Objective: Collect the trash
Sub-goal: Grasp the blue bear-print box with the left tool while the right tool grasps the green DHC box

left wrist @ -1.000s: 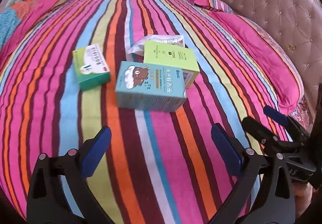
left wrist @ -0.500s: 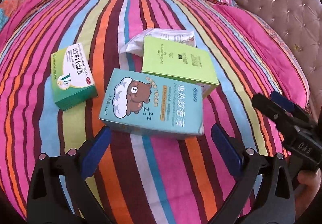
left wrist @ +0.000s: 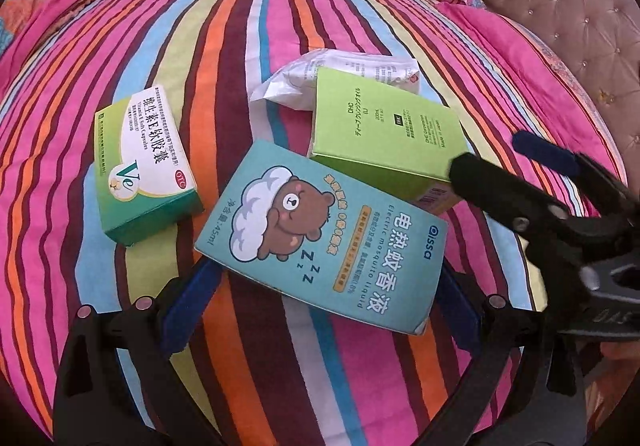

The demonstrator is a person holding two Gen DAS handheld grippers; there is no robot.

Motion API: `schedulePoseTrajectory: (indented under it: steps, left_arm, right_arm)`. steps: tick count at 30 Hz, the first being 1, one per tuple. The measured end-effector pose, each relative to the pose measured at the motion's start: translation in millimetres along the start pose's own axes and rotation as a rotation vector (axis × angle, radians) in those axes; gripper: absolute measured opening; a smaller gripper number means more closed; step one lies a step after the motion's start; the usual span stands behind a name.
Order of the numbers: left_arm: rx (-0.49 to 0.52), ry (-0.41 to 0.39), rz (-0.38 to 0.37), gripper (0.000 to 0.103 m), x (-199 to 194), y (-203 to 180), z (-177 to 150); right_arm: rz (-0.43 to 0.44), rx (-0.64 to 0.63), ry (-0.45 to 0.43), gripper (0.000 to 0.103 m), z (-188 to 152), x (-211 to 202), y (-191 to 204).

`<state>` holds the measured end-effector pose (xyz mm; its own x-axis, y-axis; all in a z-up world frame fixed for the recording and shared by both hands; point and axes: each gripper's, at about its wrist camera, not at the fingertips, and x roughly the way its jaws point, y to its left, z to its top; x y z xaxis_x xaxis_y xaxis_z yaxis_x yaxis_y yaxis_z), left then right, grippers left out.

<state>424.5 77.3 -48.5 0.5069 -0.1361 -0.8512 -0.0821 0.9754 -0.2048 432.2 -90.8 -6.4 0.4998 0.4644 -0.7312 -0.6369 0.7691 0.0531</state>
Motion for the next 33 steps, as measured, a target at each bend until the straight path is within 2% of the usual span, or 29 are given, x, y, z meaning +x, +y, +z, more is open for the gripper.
schedulePoseTrajectory:
  steps: [4, 11, 20, 23, 29, 33]
  left_arm:
    - [0.024, -0.009, -0.011, 0.096, 1, 3, 1]
    - [0.076, -0.027, -0.034, 0.096, 3, 5, 1]
    - [0.107, -0.038, -0.069, 0.094, 3, 10, 0]
    - [0.12, -0.047, -0.057, 0.093, 3, 7, -2]
    - [0.105, -0.069, -0.049, 0.092, -6, 4, -10]
    - [0.093, -0.079, -0.054, 0.092, -14, 8, -16]
  right_arm:
    - [0.008, -0.139, 0.05, 0.095, 7, 14, 9]
    - [0.095, -0.212, 0.078, 0.095, 16, 27, 12]
    - [0.225, -0.114, 0.146, 0.094, 22, 42, 4]
    - [0.274, -0.063, 0.152, 0.08, 18, 39, 0]
    - [0.244, -0.053, 0.137, 0.069, 6, 27, 0]
    - [0.23, 0.014, 0.113, 0.067, -3, 19, -7]
